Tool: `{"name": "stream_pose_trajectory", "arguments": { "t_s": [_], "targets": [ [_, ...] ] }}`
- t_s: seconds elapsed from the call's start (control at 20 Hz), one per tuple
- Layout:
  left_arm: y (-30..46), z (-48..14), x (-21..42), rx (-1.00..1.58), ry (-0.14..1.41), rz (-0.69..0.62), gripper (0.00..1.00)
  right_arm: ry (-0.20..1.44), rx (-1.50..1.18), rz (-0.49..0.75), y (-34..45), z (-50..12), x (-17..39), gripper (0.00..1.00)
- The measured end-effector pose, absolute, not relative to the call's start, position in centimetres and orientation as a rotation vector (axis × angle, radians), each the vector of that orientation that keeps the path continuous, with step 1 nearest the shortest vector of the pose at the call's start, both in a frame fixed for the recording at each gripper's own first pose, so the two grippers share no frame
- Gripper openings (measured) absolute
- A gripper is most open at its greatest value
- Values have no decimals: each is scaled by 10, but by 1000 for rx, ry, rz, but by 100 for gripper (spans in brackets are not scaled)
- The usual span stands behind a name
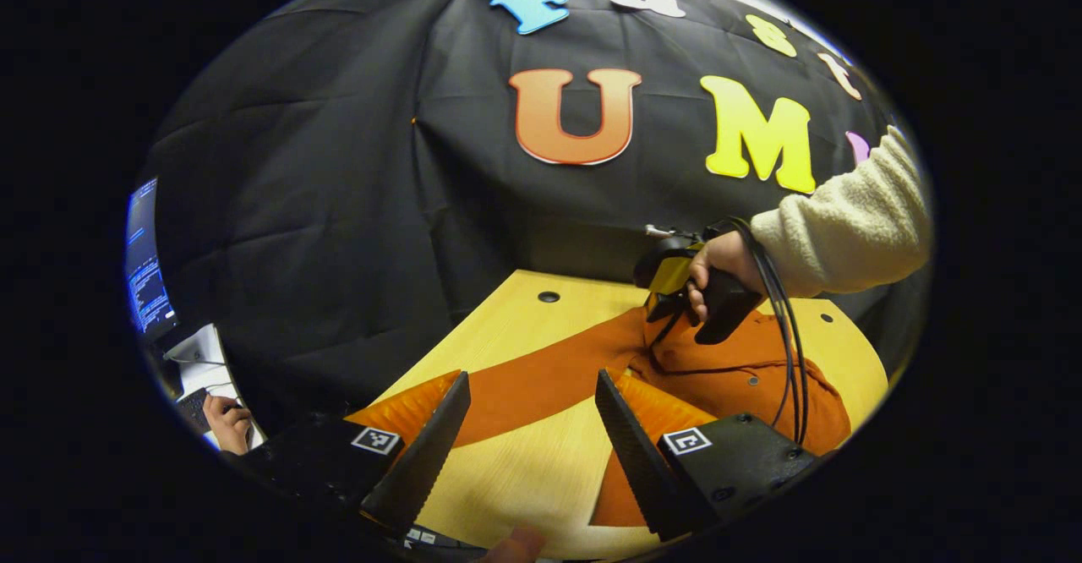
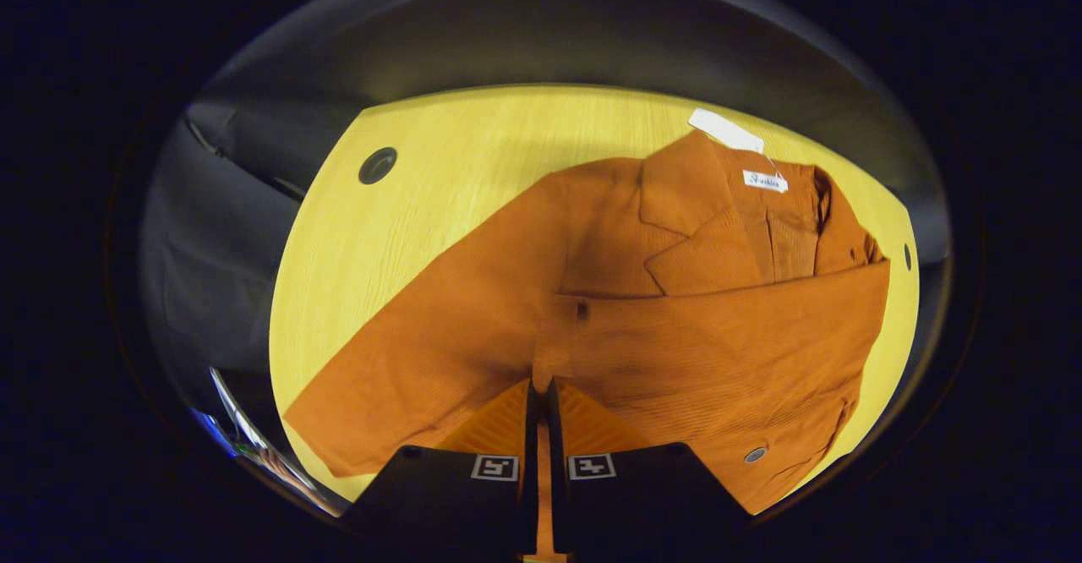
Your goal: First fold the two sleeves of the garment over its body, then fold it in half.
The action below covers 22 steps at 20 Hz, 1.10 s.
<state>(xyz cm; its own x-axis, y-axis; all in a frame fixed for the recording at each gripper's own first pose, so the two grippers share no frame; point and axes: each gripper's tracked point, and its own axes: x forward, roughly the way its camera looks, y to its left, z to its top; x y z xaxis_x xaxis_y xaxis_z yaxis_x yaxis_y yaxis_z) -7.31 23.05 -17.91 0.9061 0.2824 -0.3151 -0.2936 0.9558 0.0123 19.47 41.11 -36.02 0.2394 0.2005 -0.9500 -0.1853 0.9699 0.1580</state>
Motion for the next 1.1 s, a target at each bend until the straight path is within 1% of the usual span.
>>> {"name": "stream_pose_trajectory", "arguments": {
  "t_s": [0.05,0.15,0.2,0.25,0.35,0.45,0.5,0.55,0.6,0.75,0.8,0.85,0.9,0.95,1.1],
  "targets": [
    [237,-185,-76,-42,332,314,97,1311,36,259,410,-363,196,15],
    [245,-197,-79,-47,357,335,97,1304,72,258,407,-360,197,14],
    [250,-205,-79,-52,370,339,97,1289,81,264,405,-355,200,19],
    [254,-212,-80,-58,384,340,97,1276,84,287,405,-351,201,46],
    [263,-221,-79,-67,406,361,97,1247,67,308,398,-336,202,72],
    [268,-224,-79,-75,413,384,97,1210,104,342,399,-319,203,92],
    [269,-228,-76,-78,419,390,97,1173,119,365,397,-305,205,95],
    [271,-233,-73,-85,426,388,97,1118,125,375,391,-292,210,100],
    [282,-244,-67,-92,440,398,97,1085,138,398,386,-279,208,97],
    [311,-273,-65,-102,501,473,97,1070,224,501,372,-244,176,97],
    [317,-276,-60,-112,507,492,97,1062,227,522,360,-237,166,94],
    [324,-280,-54,-109,515,506,97,1048,220,535,348,-233,156,97],
    [333,-282,-49,-96,518,530,98,1040,205,546,335,-233,146,94],
    [341,-284,-46,-93,523,551,98,1029,193,560,323,-232,136,97],
    [359,-297,-33,-119,535,592,97,992,178,584,287,-228,100,97]
  ]
}}
